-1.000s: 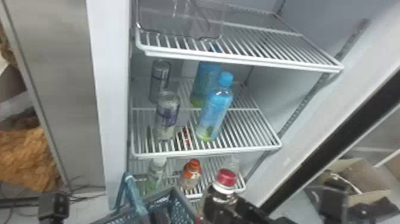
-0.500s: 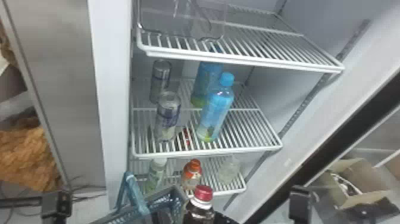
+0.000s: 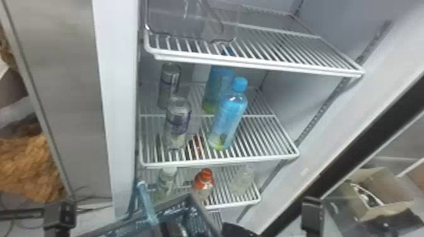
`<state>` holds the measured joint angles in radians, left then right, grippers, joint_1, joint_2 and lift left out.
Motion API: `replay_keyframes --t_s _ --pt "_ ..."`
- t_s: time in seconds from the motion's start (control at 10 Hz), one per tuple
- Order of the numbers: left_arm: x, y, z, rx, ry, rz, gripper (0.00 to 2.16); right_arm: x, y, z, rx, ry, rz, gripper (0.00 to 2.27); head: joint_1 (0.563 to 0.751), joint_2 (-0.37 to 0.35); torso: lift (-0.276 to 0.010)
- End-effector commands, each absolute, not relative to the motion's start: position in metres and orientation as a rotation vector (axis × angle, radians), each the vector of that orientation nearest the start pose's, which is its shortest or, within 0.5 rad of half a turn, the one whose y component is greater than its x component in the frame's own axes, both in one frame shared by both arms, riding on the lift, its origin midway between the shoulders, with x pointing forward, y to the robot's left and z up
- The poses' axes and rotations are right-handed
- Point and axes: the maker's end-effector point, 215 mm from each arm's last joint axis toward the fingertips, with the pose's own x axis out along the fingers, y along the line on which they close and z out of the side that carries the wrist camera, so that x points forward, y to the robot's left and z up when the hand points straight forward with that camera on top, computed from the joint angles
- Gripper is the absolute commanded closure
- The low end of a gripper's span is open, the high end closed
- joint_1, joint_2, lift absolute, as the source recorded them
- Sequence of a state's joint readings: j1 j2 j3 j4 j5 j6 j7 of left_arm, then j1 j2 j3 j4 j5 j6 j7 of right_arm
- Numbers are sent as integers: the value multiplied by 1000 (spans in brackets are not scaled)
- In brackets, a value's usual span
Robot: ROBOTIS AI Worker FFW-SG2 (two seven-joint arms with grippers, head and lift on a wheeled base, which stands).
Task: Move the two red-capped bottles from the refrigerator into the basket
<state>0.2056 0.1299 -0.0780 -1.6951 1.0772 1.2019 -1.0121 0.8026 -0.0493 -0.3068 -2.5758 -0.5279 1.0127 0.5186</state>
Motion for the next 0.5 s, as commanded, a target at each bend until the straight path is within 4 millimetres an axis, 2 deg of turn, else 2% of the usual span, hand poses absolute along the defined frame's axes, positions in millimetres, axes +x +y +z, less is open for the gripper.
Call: replay_keyframes --t_s 0.0,0.4 --pt "278 -21 -329 -1447 743 -1414 1170 276 -172 -372 448 642 497 142 695 -350 0" --pt "277 -19 -332 -1458 742 -1402 1170 283 -229 -363 368 543 386 147 695 -350 0"
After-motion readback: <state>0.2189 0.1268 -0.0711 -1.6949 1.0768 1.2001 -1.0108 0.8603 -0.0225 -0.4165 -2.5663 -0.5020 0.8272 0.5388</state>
